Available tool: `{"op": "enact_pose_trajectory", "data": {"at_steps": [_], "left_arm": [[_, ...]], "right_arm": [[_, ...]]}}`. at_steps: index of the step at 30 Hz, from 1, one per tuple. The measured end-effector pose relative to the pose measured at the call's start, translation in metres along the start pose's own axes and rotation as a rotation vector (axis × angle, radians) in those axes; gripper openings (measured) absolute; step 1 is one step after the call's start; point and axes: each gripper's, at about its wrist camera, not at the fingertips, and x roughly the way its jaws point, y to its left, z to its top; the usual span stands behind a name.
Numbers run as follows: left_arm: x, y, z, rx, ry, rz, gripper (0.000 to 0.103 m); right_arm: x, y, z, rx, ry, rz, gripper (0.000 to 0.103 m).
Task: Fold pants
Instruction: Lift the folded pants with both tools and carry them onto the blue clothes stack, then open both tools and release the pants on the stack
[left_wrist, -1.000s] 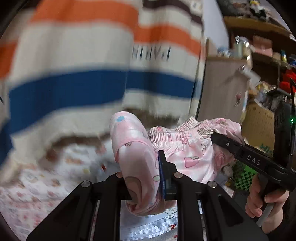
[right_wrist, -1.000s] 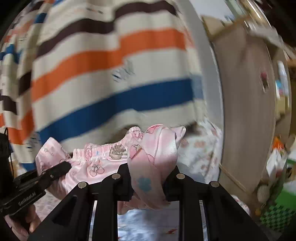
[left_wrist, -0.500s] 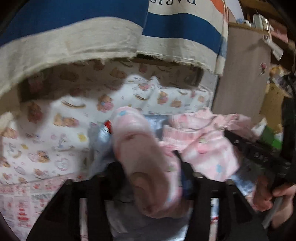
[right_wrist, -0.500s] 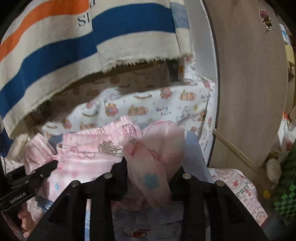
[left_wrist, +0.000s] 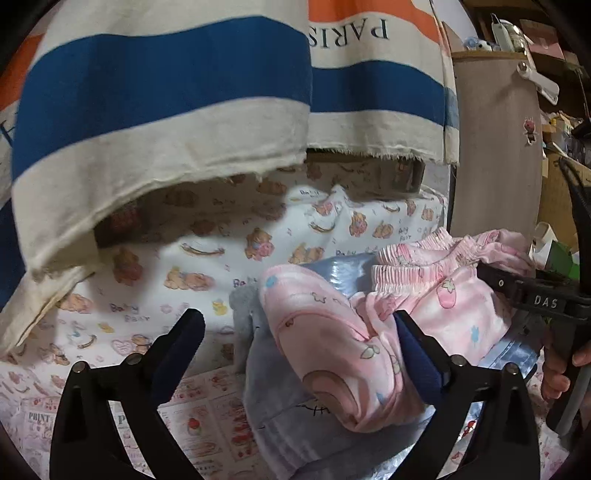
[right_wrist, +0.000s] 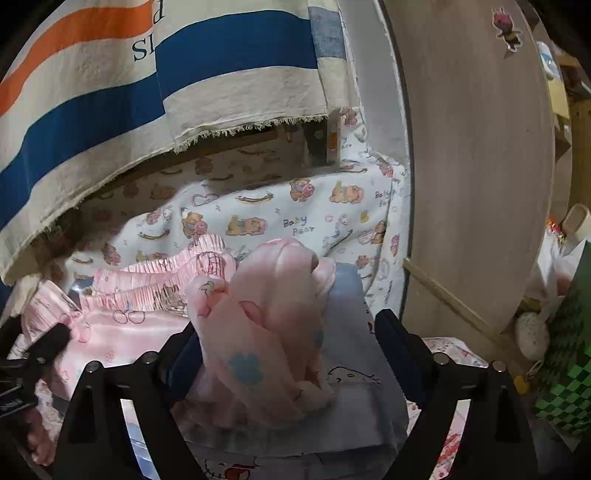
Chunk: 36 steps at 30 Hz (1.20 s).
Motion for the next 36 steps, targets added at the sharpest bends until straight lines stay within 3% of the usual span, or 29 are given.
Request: {"op": "enact_pose_trajectory", "data": {"at_steps": [4,7,9,13,17,21,23,25,30,36], "left_arm": [[-0.014,0.012,0.006,-0.053,-0.050,-0.011,0.102],[-0.029,0.020,0.015,-0.034,-0.100,0.009,0.102],[-0.043,0.022,0.019,0.002,-0.125,0.039,0.102],[-0.092,0.034,0.027,-0.022,-0.214,0.065,0.102],[-0.122,0.036,0.022,0.018,-0.231,0.139,0.102],[-0.156,0.041,0.005,0.008,-0.271,0.140,0.102],[-0.172,0.040,-0.007,-0.003,-0.324,0.188,0.102],[-0.184,0.043,-0.020,-0.024,-0.349,0.175,0.102],[-0.192,0.047,-0.042,0.016,-0.293,0.185,0.102],[-0.183,0.067,-0.074,-0.055,-0.237,0.196,0.102]], "right_arm": [[-0.013,0.003,0.002,-0.011,-0.051,-0.017,0.090],[-0.037,0.013,0.005,-0.088,-0.152,-0.052,0.091],[-0.050,0.021,0.007,-0.128,-0.214,-0.068,0.103],[-0.080,0.037,0.015,-0.137,-0.306,-0.058,0.102],[-0.110,0.051,0.016,-0.084,-0.307,0.090,0.102],[-0.136,0.072,0.003,-0.130,-0.343,0.111,0.102],[-0.144,0.077,-0.007,-0.104,-0.348,0.135,0.102],[-0.150,0.081,-0.021,-0.061,-0.352,0.132,0.102],[-0.150,0.104,-0.050,-0.114,-0.333,0.153,0.102],[-0.135,0.109,-0.065,-0.099,-0.271,0.173,0.102]]}}
